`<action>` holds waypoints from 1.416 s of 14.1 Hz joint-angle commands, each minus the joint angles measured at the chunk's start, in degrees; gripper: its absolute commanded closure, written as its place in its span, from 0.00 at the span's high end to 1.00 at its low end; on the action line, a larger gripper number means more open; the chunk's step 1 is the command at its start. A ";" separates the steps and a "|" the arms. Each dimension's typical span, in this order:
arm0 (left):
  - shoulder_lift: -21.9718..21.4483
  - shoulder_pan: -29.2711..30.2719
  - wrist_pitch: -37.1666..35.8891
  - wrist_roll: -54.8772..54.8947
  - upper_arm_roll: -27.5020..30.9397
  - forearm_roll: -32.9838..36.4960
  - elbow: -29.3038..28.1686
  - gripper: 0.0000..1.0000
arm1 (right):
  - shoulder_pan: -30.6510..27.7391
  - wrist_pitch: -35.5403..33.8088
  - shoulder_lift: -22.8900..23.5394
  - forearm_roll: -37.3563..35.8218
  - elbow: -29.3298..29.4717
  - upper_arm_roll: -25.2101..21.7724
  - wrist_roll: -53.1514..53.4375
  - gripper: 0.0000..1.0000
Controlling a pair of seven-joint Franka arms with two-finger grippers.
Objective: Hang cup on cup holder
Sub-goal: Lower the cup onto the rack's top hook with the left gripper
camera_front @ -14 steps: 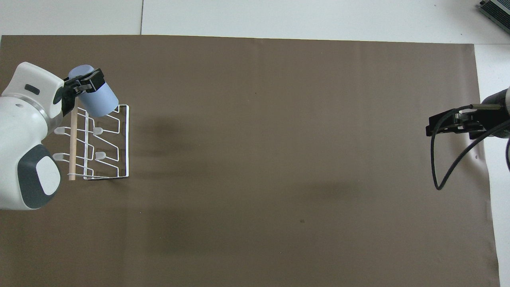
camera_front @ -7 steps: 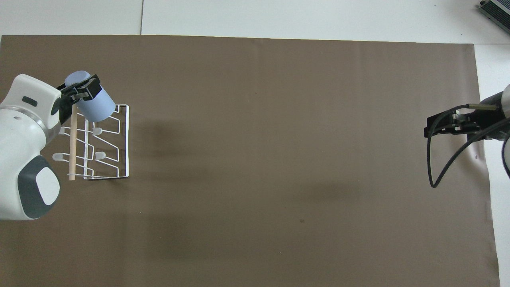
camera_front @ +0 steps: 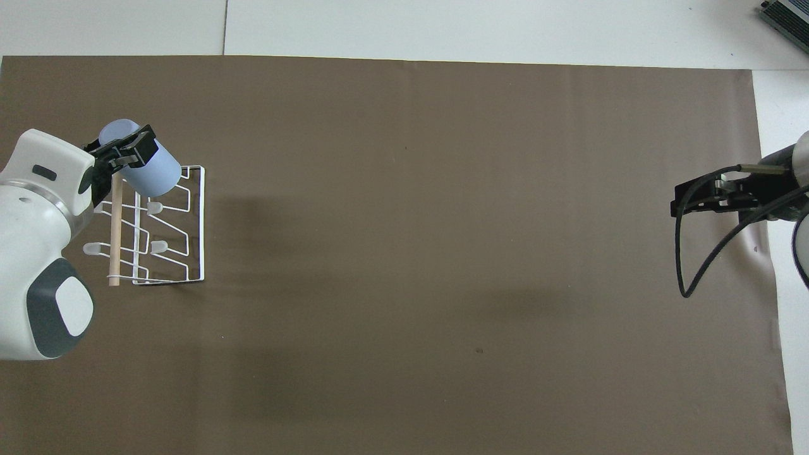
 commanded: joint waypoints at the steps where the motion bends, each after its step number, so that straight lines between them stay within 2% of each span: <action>1: 0.25 0.98 0.39 -0.72 -0.25 1.48 0.89 0.00 | 0.14 3.32 -0.93 1.21 -1.81 -0.56 -3.71 1.00; 3: 0.69 0.98 1.00 -1.42 -0.25 1.48 1.25 0.00 | 0.14 3.68 -0.93 1.21 -1.82 -0.56 -4.08 1.00; 6: 2.54 1.07 6.62 -1.51 -0.25 1.39 0.29 0.00 | 0.14 3.68 -0.93 1.21 -1.82 -0.56 -4.16 1.00; 17: 2.89 1.25 8.39 -1.08 -0.25 1.57 -1.91 0.00 | 0.49 3.07 -1.19 0.59 0.20 -0.47 -3.90 1.00; 18: 2.80 1.25 8.39 -0.99 -0.25 1.57 -2.35 0.17 | 1.80 2.98 -1.37 0.33 0.21 -0.73 -3.90 1.00; 19: 2.80 1.25 8.39 -0.73 -0.25 1.57 -2.35 0.61 | 2.33 2.81 -1.63 0.16 0.21 -0.99 -3.90 1.00; 20: 2.80 1.25 8.56 -0.81 -0.25 1.57 -2.35 1.00 | 2.42 2.63 -1.81 0.07 0.21 -0.99 -3.90 1.00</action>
